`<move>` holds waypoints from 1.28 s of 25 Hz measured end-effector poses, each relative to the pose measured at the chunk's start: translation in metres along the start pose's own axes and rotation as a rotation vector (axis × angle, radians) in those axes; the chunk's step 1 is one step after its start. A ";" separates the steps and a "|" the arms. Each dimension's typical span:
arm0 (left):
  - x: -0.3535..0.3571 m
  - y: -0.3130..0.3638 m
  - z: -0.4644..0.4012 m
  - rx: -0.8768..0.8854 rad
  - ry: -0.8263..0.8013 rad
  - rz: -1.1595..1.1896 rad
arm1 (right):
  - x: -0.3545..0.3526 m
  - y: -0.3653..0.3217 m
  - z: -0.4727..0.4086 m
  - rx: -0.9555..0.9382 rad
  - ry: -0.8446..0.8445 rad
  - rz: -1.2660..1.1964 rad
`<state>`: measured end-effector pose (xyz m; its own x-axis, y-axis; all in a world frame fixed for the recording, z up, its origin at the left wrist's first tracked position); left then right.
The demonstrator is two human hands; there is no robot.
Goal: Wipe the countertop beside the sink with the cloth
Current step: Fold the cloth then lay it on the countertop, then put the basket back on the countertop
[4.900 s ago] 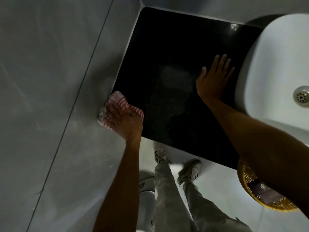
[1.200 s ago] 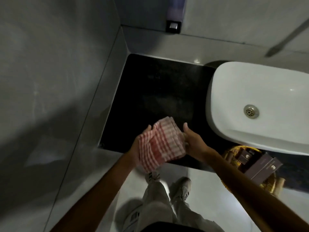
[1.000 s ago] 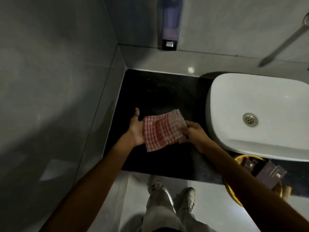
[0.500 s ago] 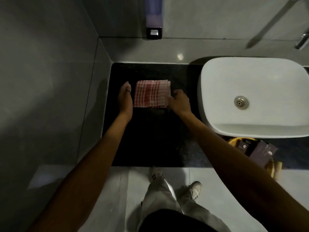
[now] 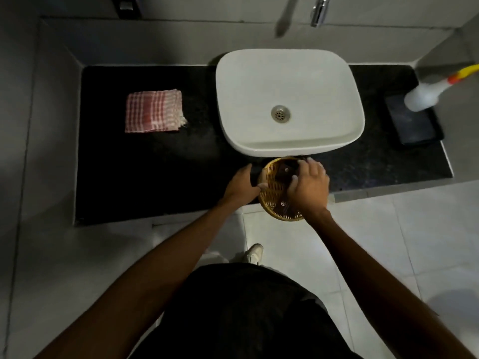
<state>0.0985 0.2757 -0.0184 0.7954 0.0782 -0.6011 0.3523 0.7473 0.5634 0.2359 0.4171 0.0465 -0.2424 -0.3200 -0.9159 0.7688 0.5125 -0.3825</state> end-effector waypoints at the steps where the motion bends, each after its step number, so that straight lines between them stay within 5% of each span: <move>1: 0.007 0.008 -0.001 -0.015 0.000 -0.041 | 0.001 0.030 -0.001 0.156 -0.035 -0.037; 4: 0.009 0.018 0.006 -0.051 0.085 -0.086 | 0.019 0.077 0.002 0.424 -0.194 -0.251; 8: -0.034 -0.038 0.039 -0.167 0.207 -0.068 | 0.035 0.023 0.019 0.170 -0.258 -0.328; 12: -0.107 -0.142 0.087 -0.292 0.288 -0.109 | 0.070 -0.094 0.035 -0.057 -0.368 -0.444; 15: -0.162 -0.208 0.096 -0.377 0.369 0.075 | 0.097 -0.187 0.016 -0.195 -0.424 -0.487; 18: -0.202 -0.248 0.080 -0.422 0.430 0.233 | 0.129 -0.243 -0.014 -0.139 -0.502 -0.470; 22: -0.204 -0.280 0.054 -0.455 0.303 0.336 | 0.154 -0.260 -0.030 -0.065 -0.561 -0.441; 27: -0.262 -0.281 -0.003 -0.435 0.391 0.137 | 0.147 -0.271 -0.108 0.041 -0.272 -0.601; 32: -0.294 -0.255 -0.099 -0.495 0.420 0.329 | 0.201 -0.314 -0.175 0.168 -0.386 -0.706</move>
<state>-0.2743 0.1272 -0.0412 0.5305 0.5226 -0.6674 -0.2162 0.8447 0.4896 -0.1578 0.3312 -0.0393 -0.5053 -0.7895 -0.3484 0.5973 -0.0285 -0.8015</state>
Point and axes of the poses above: each hand's wrist, its own z-axis away from the middle knuckle, its own x-axis out of the palm, y = z × x, the point moved 9 cm from there along -z, towards the middle knuckle, and after that the axes turned 14 degrees about -z, right-handed, at the moved point
